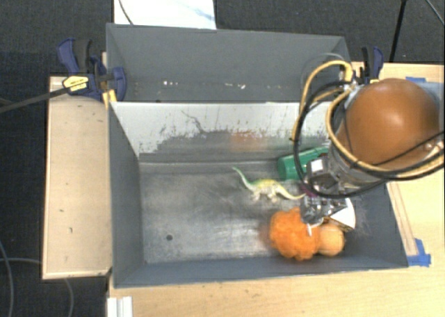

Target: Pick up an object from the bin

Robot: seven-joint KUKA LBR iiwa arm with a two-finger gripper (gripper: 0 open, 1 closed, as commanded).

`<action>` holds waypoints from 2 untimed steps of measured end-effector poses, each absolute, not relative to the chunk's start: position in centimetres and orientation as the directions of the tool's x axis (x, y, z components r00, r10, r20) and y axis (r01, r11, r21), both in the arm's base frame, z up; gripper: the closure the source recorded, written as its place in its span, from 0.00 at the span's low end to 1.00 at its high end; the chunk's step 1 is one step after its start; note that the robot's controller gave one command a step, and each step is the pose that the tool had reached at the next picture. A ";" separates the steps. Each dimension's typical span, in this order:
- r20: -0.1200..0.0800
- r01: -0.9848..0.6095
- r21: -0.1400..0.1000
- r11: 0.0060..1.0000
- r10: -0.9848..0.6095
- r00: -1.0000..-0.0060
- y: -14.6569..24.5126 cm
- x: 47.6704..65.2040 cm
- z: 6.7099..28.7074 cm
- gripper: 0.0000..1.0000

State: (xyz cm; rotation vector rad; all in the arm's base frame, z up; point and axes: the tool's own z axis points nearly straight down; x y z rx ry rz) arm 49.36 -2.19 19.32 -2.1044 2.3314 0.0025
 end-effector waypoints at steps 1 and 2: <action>-0.002 -0.995 0.001 0.103 -0.995 -0.103 -2.2 49.4 19.3 1.00; -0.002 -0.995 0.001 0.097 -0.995 -0.097 -2.5 50.2 22.4 1.00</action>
Offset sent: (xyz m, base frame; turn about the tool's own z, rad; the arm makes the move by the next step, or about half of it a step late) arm 0.0116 -0.0046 0.0419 -0.0080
